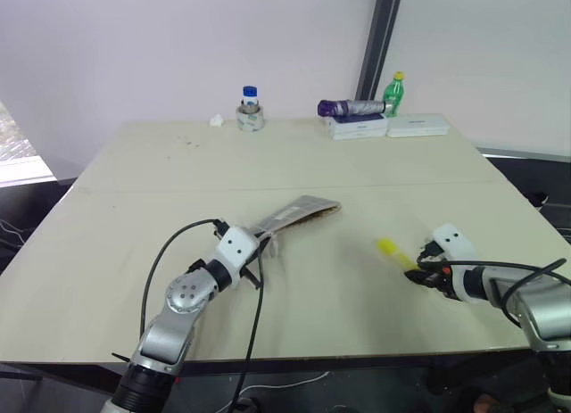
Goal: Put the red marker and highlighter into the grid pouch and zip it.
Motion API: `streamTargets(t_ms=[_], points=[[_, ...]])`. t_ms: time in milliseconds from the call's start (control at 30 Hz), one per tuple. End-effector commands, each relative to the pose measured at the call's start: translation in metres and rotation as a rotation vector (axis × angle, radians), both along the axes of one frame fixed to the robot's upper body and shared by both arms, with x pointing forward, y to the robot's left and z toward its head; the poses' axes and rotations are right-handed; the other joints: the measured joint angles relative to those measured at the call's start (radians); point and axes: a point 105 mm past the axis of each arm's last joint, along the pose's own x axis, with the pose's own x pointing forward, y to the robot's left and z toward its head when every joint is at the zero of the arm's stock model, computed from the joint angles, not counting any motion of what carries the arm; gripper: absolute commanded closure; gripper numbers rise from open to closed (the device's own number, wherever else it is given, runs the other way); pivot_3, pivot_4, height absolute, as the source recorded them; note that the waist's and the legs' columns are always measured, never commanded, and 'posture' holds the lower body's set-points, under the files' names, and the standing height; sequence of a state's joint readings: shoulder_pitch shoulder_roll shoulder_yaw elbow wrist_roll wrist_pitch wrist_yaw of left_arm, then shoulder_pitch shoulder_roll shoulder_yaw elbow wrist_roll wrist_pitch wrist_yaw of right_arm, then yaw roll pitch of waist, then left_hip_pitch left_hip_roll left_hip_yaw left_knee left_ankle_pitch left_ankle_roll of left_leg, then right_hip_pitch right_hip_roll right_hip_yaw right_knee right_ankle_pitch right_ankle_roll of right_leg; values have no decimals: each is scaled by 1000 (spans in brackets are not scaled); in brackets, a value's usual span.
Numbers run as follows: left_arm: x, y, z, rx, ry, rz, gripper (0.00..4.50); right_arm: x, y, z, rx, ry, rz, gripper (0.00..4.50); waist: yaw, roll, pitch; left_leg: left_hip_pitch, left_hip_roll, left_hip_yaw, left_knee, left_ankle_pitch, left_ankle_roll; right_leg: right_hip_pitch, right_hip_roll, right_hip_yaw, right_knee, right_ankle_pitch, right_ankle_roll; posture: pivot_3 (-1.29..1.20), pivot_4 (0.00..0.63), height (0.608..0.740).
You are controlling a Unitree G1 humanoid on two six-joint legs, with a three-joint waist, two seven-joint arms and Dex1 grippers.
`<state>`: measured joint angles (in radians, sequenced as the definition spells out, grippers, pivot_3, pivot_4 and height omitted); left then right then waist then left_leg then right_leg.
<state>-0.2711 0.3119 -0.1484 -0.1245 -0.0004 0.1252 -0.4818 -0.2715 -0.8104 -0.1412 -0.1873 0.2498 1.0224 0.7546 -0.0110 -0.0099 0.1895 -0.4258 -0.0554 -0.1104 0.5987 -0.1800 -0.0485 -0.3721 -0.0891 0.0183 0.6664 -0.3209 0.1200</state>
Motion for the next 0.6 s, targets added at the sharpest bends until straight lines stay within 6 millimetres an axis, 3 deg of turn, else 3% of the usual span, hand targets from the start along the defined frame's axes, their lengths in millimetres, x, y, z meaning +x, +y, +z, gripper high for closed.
streamTargets(t_ms=[33,167,267,600], points=[[-1,-4,12,-14,-49,-19,4500,4,1,18,-45,-75,37,3655,0,0,0,0,0,0,0,0,0,0,0,0,0,0,0,0,150,740],[-2,-5,15,-27,-55,-34,4500,4,35,54,-176,-264,303,3655,-2,0,0,0,0,1,0,0,0,0,0,0,0,0,0,0,150,740],[-4,-8,16,-30,-62,-52,4500,3,59,73,-148,-324,403,3655,-6,0,0,0,0,0,0,0,0,-1,1,0,0,0,0,0,150,740],[-8,-16,21,-32,-84,-87,4500,15,93,76,-134,-310,469,3655,0,0,0,-1,0,-1,0,0,0,0,-1,0,-1,0,0,0,150,740]])
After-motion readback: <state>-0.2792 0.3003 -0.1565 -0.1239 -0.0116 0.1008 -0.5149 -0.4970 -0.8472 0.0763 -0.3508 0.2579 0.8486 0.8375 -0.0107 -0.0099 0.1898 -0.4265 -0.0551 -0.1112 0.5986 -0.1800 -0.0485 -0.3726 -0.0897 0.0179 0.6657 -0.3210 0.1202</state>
